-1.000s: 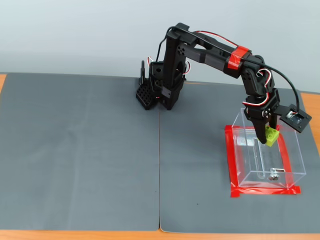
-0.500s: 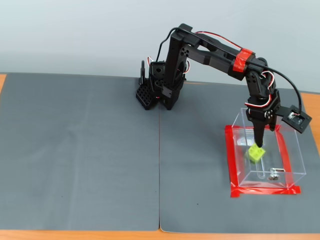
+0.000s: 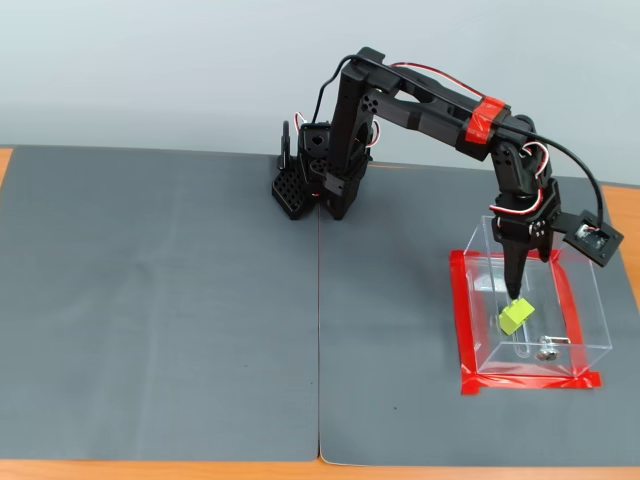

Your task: Pick the green lego block and place it into the transparent box

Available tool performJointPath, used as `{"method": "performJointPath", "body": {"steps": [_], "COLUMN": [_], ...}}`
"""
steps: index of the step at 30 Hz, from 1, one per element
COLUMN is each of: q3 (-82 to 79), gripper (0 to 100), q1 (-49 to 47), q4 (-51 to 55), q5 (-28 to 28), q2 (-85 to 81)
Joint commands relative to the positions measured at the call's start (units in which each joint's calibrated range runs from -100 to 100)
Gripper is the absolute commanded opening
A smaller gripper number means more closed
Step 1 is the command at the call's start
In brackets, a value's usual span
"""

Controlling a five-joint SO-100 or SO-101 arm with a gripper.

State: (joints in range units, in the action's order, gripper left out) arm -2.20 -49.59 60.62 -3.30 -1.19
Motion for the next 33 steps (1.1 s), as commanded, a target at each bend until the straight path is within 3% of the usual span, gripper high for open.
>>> {"method": "performJointPath", "body": {"steps": [1, 6, 17, 33], "q3": [3.3, 3.2, 1.8, -23.0], "gripper": [17, 2, 2, 2], "q1": [1.3, 3.2, 16.4, 37.2], "q4": [-0.3, 0.3, 0.4, 0.2], "q5": [0.1, 0.4, 0.4, 0.2], "q2": [-3.9, -8.0, -23.6, -45.9]}}
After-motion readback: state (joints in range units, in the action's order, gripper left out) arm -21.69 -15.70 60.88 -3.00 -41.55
